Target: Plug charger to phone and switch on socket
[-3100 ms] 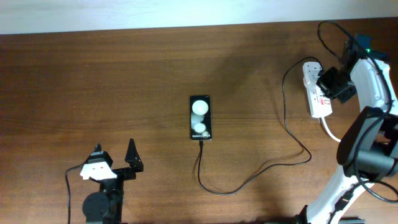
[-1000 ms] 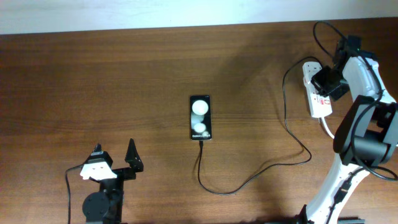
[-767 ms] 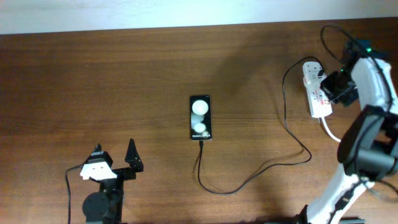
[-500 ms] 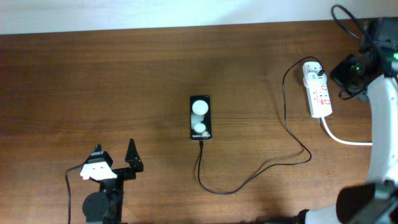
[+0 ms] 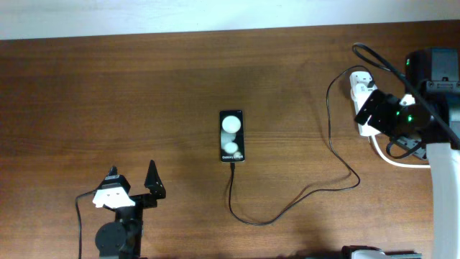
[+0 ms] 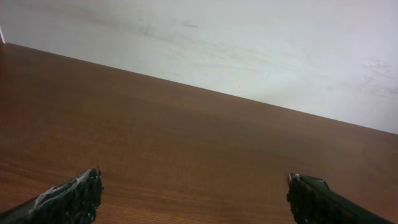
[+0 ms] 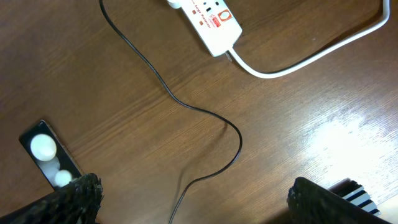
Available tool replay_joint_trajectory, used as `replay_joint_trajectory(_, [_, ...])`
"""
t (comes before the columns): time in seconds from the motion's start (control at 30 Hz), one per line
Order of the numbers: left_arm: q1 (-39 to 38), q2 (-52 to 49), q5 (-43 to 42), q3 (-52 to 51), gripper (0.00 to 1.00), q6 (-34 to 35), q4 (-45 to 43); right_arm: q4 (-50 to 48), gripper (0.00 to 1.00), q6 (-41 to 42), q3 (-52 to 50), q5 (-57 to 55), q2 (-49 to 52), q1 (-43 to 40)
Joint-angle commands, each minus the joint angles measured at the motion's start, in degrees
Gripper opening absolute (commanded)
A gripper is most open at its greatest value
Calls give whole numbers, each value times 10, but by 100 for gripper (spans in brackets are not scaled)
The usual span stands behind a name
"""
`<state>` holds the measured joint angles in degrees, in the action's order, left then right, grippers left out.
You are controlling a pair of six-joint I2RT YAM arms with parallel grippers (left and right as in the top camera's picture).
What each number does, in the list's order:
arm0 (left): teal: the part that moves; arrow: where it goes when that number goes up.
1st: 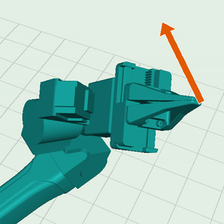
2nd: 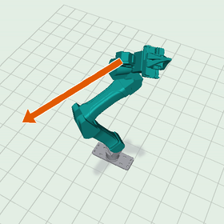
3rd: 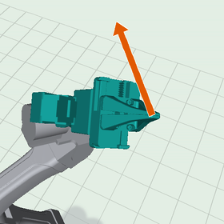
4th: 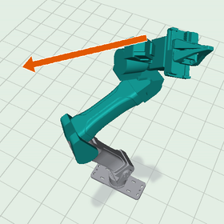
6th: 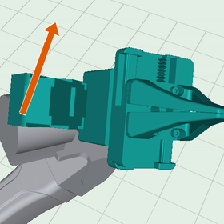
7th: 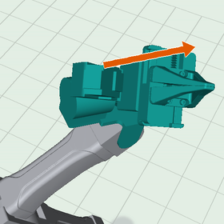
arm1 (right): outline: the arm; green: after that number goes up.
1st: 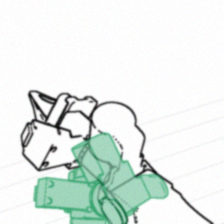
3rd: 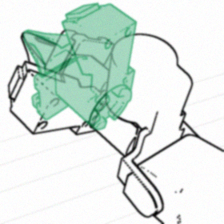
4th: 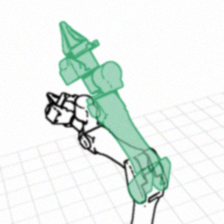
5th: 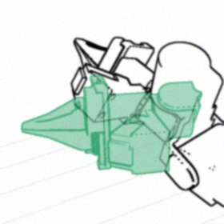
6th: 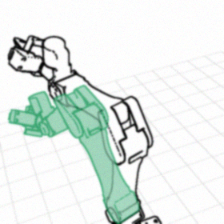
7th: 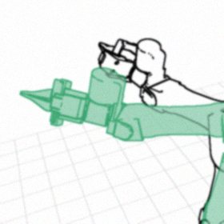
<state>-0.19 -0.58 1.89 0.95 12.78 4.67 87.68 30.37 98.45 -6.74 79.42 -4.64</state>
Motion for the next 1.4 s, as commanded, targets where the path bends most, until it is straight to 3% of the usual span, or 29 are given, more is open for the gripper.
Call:
replay_joint_trajectory(0.0, [3,2,-2,-5,99,-11,-1,0,99,-1,2,1,9,3])
replay_joint_trajectory(0.3, [3,2,-2,-5,99,-11,-1,0,99,-1,2,1,-8,2])
replay_joint_trajectory(0.97, [3,2,-2,-5,99,-11,-1,0,99,-1,2,1,-273,3])
replay_joint_trajectory(1.13, [3,2,-2,-5,99,-11,-1,0,99,-2,2,0,-322,74])
replay_joint_trajectory(1.37, [3,2,-2,-5,99,-11,-1,2,99,-2,-10,-31,-417,77])
